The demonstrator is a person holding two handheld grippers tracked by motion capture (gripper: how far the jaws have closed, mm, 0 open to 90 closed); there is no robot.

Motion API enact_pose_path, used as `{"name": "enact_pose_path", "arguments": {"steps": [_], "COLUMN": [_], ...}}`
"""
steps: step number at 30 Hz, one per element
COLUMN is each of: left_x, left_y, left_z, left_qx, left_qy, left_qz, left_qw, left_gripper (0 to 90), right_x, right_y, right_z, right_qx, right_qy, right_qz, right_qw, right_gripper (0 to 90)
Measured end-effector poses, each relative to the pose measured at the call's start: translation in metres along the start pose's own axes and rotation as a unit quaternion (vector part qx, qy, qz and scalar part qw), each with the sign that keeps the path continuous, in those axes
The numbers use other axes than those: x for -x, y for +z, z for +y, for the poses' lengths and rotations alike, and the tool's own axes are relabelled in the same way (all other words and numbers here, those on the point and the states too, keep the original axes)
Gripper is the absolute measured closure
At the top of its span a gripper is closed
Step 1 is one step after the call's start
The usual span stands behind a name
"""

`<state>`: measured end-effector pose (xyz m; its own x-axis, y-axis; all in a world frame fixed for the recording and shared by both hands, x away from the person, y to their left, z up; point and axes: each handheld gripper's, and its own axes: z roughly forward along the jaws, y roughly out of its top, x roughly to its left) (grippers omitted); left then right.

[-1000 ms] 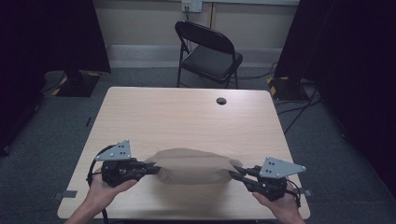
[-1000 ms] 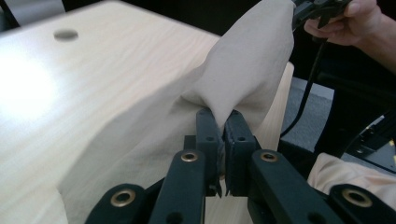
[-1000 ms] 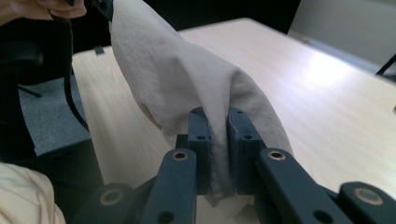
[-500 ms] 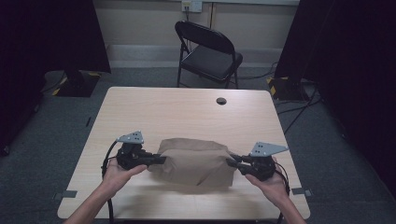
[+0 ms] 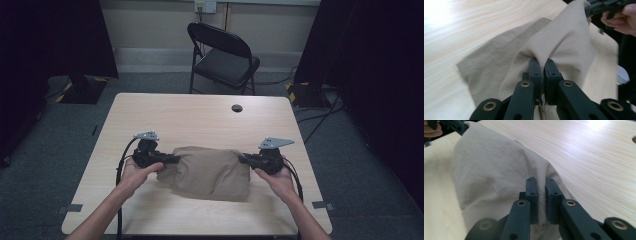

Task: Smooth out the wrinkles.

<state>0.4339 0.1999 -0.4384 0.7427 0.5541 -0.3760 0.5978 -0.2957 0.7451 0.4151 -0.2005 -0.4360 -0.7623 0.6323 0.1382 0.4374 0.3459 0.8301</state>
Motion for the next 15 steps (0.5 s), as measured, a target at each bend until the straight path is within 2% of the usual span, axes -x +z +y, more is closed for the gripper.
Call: {"name": "enact_pose_path", "arguments": {"steps": [1,4,7,11,13,15], "left_x": [-0.004,-0.014,-0.023,-0.038,-0.043,-0.046], "left_y": [0.004,0.013,0.022,0.030,0.035,0.037], "left_z": [0.001,0.002,-0.002,-0.005,-0.005,-0.004], "left_qx": [-0.002,-0.002,-0.012,0.000,-0.009,-0.011], "left_qy": [-0.008,-0.027,-0.032,-0.055,-0.061,-0.054], "left_qz": [0.003,0.005,0.016,0.026,0.026,0.029], "left_qw": [1.0000,0.9996,0.9993,0.9981,0.9978,0.9980], "left_gripper": [86.5,86.5,86.4,86.2,86.0,85.1], "right_x": [0.006,0.011,0.017,0.020,0.021,0.021], "right_y": [0.009,0.018,0.030,0.044,0.050,0.056], "right_z": [-0.001,-0.002,-0.005,-0.007,-0.010,-0.013], "right_qx": [-0.005,-0.011,-0.021,-0.030,-0.037,-0.047], "right_qy": [0.009,0.017,0.025,0.027,0.029,0.027], "right_qz": [-0.011,-0.020,-0.035,-0.054,-0.060,-0.062], "right_qw": [0.9999,0.9996,0.9988,0.9977,0.9971,0.9966], "right_gripper": [78.6,77.2,74.0,71.2,70.3,70.2]}}
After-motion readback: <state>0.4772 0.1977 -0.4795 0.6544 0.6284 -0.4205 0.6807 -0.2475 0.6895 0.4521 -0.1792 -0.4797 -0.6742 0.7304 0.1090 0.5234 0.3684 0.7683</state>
